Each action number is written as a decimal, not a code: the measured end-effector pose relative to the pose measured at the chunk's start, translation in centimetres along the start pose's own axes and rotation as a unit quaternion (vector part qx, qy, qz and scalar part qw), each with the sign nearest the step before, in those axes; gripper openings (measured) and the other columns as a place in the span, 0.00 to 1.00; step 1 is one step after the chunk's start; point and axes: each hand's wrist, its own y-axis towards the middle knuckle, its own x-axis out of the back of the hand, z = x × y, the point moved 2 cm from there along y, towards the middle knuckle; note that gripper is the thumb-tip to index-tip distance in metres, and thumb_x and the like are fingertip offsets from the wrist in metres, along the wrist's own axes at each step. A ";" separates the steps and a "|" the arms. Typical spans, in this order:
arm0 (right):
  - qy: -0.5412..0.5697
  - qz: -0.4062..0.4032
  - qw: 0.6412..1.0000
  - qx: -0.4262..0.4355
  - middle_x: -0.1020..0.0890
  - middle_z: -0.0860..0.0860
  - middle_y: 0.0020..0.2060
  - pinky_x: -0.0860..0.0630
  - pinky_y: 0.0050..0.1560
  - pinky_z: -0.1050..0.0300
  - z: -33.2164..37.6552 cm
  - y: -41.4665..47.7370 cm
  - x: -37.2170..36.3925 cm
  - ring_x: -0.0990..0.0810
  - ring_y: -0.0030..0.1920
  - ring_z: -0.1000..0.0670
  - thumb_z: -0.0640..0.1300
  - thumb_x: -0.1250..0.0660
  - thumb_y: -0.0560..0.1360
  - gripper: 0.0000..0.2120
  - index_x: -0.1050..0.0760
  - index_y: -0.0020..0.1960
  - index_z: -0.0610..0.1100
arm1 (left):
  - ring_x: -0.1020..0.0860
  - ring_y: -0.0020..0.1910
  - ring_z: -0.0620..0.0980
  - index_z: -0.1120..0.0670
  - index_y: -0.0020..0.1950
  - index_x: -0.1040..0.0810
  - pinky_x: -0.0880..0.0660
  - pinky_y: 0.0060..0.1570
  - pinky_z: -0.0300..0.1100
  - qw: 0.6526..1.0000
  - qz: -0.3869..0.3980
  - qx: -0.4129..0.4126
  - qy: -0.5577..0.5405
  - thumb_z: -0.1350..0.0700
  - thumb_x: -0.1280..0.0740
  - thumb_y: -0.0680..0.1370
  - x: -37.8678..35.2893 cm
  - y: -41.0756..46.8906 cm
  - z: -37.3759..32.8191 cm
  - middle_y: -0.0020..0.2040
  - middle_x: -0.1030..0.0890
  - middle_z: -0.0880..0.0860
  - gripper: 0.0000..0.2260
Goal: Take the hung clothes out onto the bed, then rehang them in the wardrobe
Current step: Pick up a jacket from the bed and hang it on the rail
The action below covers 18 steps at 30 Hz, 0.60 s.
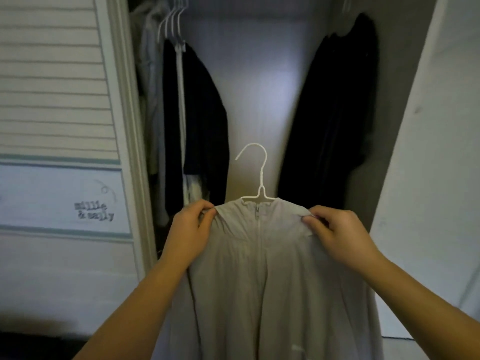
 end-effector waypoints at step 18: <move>-0.115 -0.152 0.981 0.044 0.20 0.57 0.36 0.23 0.44 0.48 -5.2 25.5 14.9 0.20 0.44 0.50 0.52 0.33 0.75 0.03 0.22 0.45 0.54 | 0.24 0.37 0.48 0.59 0.44 0.21 0.35 0.36 0.33 0.976 -0.113 -0.183 -0.029 0.61 0.34 0.80 -7.1 35.0 -10.9 0.37 0.21 0.51 0.05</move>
